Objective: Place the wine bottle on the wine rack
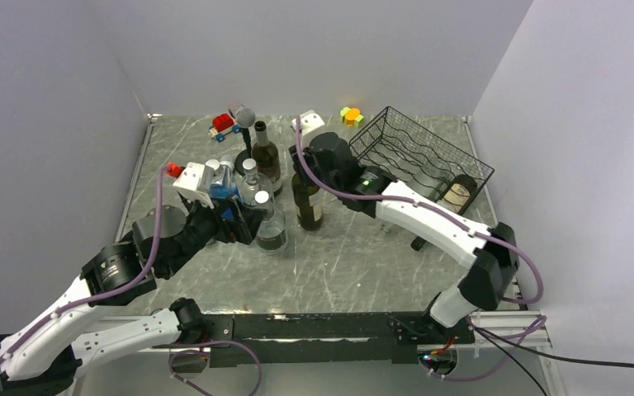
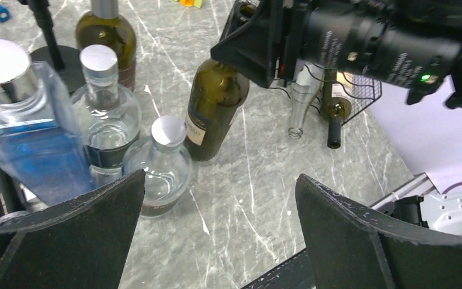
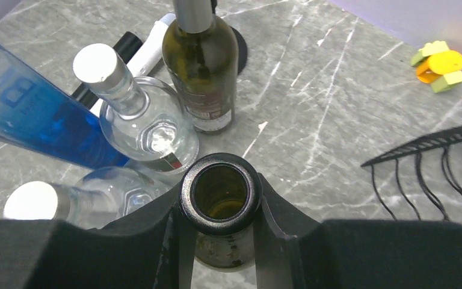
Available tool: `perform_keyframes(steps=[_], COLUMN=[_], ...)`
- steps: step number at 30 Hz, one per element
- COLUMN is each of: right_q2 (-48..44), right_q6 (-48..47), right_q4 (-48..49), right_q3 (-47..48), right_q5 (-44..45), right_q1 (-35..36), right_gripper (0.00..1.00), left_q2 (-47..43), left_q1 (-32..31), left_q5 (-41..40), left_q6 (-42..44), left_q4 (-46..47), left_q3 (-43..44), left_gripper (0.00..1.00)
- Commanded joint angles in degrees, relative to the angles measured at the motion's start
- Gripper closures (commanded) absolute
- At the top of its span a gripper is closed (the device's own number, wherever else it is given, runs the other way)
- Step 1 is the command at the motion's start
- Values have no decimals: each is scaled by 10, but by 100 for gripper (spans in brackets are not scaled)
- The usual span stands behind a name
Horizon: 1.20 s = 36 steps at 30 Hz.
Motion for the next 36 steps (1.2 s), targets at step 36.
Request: perform_keyframes(steps=[36], right_q2=[-281], right_q6=[195], right_q4=[29], right_q3=[-8], right_q5=[-443], right_q1=[-3], right_gripper=[100], left_q2=[40], left_q1=[-1], left_q5=[366], left_q6=[103], left_q4=[364], left_q3=[-224], left_gripper=[1])
